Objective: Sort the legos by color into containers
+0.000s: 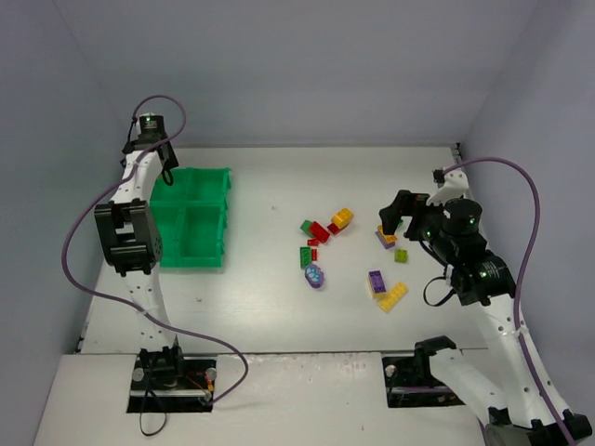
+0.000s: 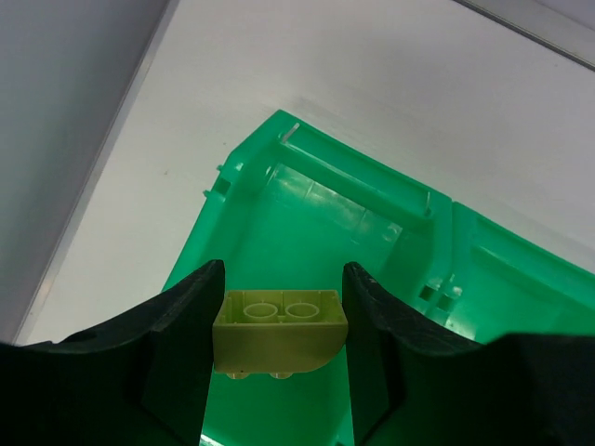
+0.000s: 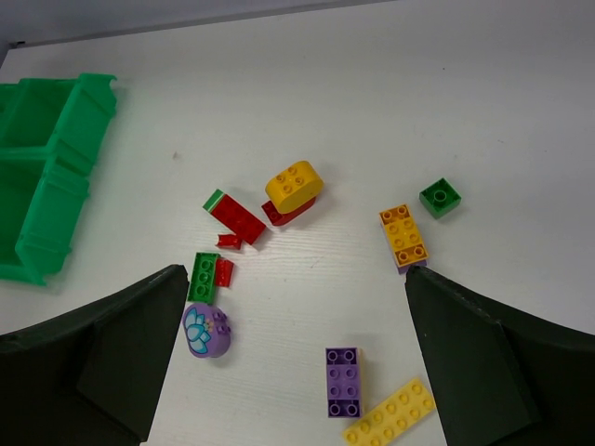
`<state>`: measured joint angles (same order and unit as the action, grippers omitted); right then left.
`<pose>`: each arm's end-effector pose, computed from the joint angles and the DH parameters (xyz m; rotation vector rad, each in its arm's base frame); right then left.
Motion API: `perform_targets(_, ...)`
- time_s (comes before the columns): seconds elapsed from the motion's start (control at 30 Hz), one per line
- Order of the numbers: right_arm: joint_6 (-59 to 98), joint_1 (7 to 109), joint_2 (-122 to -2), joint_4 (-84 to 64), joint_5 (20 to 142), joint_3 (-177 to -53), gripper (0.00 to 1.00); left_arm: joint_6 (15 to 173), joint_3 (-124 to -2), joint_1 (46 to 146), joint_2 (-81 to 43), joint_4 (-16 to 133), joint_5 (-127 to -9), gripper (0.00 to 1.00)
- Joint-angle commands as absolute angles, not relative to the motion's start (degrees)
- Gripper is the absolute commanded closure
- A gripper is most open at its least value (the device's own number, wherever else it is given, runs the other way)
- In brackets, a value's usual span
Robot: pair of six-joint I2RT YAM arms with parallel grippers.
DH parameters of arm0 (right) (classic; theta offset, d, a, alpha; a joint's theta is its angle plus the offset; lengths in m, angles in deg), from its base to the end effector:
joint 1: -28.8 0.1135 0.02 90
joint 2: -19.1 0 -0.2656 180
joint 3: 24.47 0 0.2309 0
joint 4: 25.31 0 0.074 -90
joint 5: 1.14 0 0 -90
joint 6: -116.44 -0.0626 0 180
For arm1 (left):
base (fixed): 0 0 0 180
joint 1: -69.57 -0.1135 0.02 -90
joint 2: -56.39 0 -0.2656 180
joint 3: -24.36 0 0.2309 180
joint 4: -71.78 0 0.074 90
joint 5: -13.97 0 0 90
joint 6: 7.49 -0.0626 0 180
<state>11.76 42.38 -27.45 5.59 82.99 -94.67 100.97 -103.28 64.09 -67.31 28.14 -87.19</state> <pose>0.1774 0.0494 0.3817 -0.0610 1.7164 0.4542 0.4985 0.0600 0.2638 -0.5670 2.1773 0.0989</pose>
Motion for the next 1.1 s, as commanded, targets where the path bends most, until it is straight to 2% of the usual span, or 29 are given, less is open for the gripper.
perform_targets(0.0,12.55,42.33,-26.78,2.85,82.44,-94.90,0.00,100.61,-103.82,62.89,-64.63,34.39,-86.23,0.77)
perform_targets(0.07,12.55,42.33,-26.61,2.85,82.35,-94.82,0.00,100.44,-103.47,62.89,-64.89,34.92,-85.00,0.72)
perform_targets(0.1,12.55,42.33,-26.61,2.85,82.44,-94.81,0.00,100.44,-103.38,62.80,-64.90,35.18,-84.91,0.63)
perform_targets(0.13,12.64,42.33,-26.52,2.93,82.44,-94.73,0.00,100.44,-103.21,62.80,-64.81,35.27,-84.82,0.59)
perform_targets(0.27,12.55,42.33,-26.52,3.11,82.70,-94.46,0.00,100.09,-103.03,62.88,-64.90,35.45,-84.12,0.47)
perform_targets(0.5,11.94,42.33,-25.11,3.46,82.53,-94.20,0.00,99.82,-103.03,62.80,-64.81,34.39,-83.32,0.41)
perform_targets(0.73,11.15,42.33,-23.62,4.43,84.28,-94.02,0.00,100.88,-102.33,63.76,-59.37,31.58,-80.70,0.40)
perform_targets(0.83,10.01,42.33,-23.88,4.52,86.74,-93.24,0.00,100.27,-101.89,67.44,-55.33,27.98,-79.72,0.40)
perform_targets(1.07,9.48,42.33,-26.87,4.69,88.15,-93.67,0.00,100.70,-95.22,84.31,-45.83,22.71,-79.37,0.40)
